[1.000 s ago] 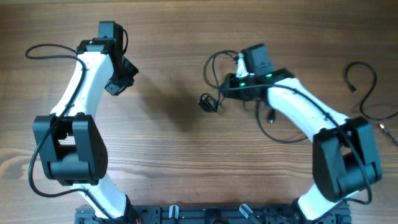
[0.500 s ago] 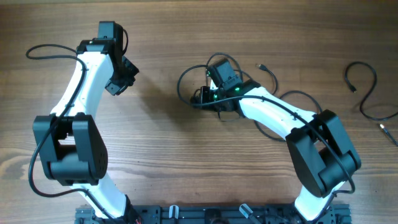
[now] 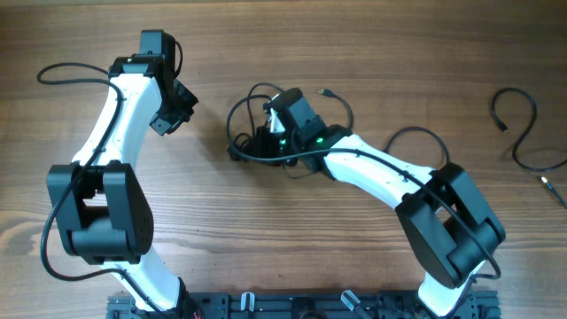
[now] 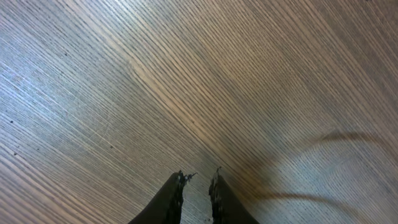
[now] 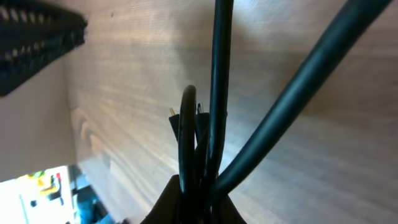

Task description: Untangle cables

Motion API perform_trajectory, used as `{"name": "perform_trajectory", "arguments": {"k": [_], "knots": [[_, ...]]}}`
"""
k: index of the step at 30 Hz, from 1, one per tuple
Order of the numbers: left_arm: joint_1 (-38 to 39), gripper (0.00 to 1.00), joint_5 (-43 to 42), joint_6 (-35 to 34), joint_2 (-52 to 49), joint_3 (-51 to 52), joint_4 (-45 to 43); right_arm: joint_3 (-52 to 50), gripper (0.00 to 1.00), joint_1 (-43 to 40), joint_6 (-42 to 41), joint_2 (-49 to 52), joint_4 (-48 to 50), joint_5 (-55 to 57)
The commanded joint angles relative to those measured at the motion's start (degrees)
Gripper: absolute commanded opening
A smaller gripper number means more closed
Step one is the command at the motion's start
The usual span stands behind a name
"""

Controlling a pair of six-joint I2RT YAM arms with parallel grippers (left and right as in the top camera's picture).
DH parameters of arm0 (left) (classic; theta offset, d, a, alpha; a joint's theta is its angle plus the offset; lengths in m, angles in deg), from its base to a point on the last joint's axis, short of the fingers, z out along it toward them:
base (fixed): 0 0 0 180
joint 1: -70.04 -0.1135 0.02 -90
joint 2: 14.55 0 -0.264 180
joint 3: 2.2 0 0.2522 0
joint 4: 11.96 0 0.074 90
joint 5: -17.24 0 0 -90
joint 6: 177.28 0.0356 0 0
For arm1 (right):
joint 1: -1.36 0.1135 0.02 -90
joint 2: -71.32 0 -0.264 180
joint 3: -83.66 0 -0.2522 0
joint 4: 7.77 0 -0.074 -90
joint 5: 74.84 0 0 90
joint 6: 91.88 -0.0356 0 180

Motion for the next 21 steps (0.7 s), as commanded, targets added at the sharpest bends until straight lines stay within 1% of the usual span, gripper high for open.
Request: {"name": "perform_trajectory", "arguments": {"k": [1,2,3,7,8,9,10,13,15,18,21], "knots": [[-0.4,0.18,-6.9,8.5,-0.7,0.1,-1.5,0.1,0.04,1.1,-1.6,1.2,0.2,-2.1],[-0.4,0.18,-9.2,10.4,-0.7,0.1,-2.0,0.1,0.07,1.2,-1.6,1.3,0.2,-2.1],[-0.6,0.18,-11.3,11.8,-0.7,0.1,-2.3,0.1,0.12,1.4,-1.7,1.3,0.1,-2.1],[-1.3,0.2,-15.5,14.8,-0.7,0.1,-2.6,0.1,0.59,1.5,-1.1,1.3,0.5,-5.8],[-1.4,0.2,-15.6,14.8,-0.7,0.1,-2.6,0.1,0.74,1.4,-0.2,1.3,0.6,-6.9],[-1.7,0.2,-15.7,14.8,-0.7,0.1,-2.6,0.2,0.82,1.2,0.9,1.1,0.5,-7.7],[-1.9,0.2,-15.9,14.8,-0.7,0.1,-2.6,0.2,0.95,1.0,2.1,0.8,-0.1,-7.8],[-3.2,0.21,-16.9,14.8,-0.7,0.1,-2.1,0.2,0.94,-0.5,7.0,-1.1,-5.5,-4.7],[-4.7,0.26,-18.6,14.7,-0.7,0.1,-1.8,0.2,0.93,-1.7,10.8,-3.8,-11.1,0.3],[-6.3,0.29,-20.4,14.7,-0.7,0.1,-1.7,0.2,0.93,-2.5,12.8,-7.7,-14.8,4.5],[-7.6,0.29,-21.9,14.7,-0.7,0.1,-1.7,0.2,0.89,-2.6,13.8,-12.0,-15.4,6.7]]}}
